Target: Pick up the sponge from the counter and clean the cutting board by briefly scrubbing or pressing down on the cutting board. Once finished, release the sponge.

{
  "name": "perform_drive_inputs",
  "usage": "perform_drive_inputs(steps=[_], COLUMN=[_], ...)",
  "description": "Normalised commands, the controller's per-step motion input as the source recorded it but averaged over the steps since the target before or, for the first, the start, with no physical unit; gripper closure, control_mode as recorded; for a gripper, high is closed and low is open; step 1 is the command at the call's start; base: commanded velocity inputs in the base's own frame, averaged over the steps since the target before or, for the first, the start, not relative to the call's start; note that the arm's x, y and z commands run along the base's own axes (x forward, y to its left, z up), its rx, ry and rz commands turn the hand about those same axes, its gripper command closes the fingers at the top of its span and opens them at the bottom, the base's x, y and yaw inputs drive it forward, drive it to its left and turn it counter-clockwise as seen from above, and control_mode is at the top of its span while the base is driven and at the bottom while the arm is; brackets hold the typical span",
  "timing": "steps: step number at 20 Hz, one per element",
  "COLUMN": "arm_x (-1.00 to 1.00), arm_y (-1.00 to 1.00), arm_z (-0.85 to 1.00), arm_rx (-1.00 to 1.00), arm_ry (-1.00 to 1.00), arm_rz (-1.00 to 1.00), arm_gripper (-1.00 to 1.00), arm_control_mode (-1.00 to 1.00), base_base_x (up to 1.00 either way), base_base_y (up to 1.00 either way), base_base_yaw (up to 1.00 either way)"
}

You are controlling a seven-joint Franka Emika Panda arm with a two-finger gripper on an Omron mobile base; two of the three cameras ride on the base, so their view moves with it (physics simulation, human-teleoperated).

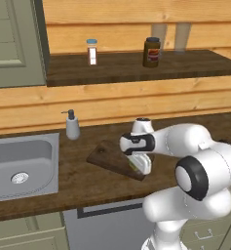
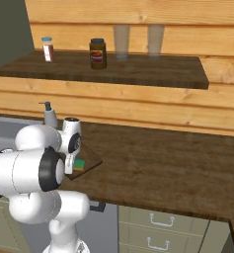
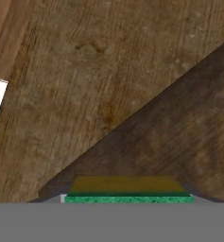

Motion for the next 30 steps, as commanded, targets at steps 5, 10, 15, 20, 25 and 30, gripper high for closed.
perform_drive_inputs(steps=[5, 10, 15, 20, 25, 30], arm_x=[0.17, 0.22, 0.26, 0.20, 0.20, 0.07], arm_y=[-0.19, -0.19, -0.18, -0.22, -0.26, -0.29], arm_z=[0.00, 0.00, 0.00, 0.00, 0.00, -0.01], arm_rx=[0.02, 0.05, 0.05, 0.02, 0.00, -0.01], arm_ry=[0.00, 0.00, 0.00, 0.00, 0.00, 0.00], arm_rz=[0.02, 0.00, 0.00, 0.01, 0.01, 0.03], arm_gripper=[1.00, 1.00, 1.00, 1.00, 1.00, 1.00], arm_control_mode=[-1.00, -1.00, -1.00, -1.00, -1.00, -1.00], base_base_x=[0.00, 0.00, 0.00, 0.00, 0.00, 0.00], base_base_y=[0.00, 0.00, 0.00, 0.00, 0.00, 0.00], base_base_yaw=[0.00, 0.00, 0.00, 0.00, 0.00, 0.00])
